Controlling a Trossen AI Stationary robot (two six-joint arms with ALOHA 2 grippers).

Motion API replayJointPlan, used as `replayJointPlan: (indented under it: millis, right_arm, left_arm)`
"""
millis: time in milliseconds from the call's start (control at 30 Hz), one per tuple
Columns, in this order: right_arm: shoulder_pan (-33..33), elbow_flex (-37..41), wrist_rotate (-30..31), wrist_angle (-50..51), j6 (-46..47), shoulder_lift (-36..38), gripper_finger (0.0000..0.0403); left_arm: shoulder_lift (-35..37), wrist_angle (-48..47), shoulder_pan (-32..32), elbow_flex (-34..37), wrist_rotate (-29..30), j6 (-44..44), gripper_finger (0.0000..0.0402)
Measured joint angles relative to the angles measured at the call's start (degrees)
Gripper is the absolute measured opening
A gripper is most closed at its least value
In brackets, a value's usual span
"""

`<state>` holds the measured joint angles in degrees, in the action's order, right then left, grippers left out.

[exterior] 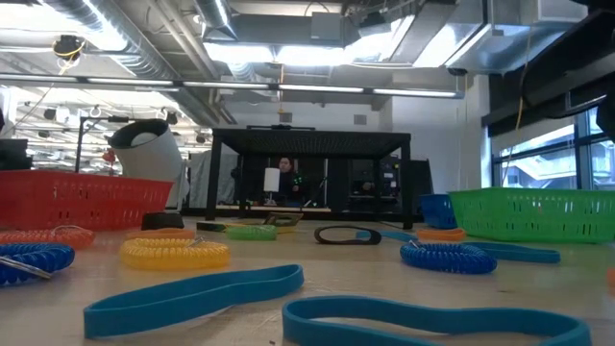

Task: Pick & Place Office Desk Supplies
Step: Put the blue rubber band into the blue bin

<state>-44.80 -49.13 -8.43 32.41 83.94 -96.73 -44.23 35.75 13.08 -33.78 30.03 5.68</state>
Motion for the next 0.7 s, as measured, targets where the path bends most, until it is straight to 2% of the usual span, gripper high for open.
replayJointPlan:
  millis: [200, 500, 600, 700]
  right_arm:
    - [-0.04, 0.12, 0.90, 0.67, 0.09, -0.09, 0.0150]
    - [-0.04, 0.23, 1.20, 1.05, 2.61, -0.15, 0.0011]
    - [-0.07, 0.10, 1.66, 1.02, 2.39, -0.04, 0.0011]
    - [-0.21, -0.63, 4.96, 0.89, 0.00, 0.73, 0.0006]
  left_arm:
    - [0.00, 0.00, 0.00, 0.00, -0.11, -3.57, 0.0127]
    - [-0.02, 0.00, 0.00, 0.00, -0.12, -3.48, 0.0127]
    - [0.00, 0.00, 0.00, 0.00, -0.12, -3.48, 0.0127]
    - [0.00, 0.02, 0.00, 0.00, -0.11, -3.46, 0.0127]
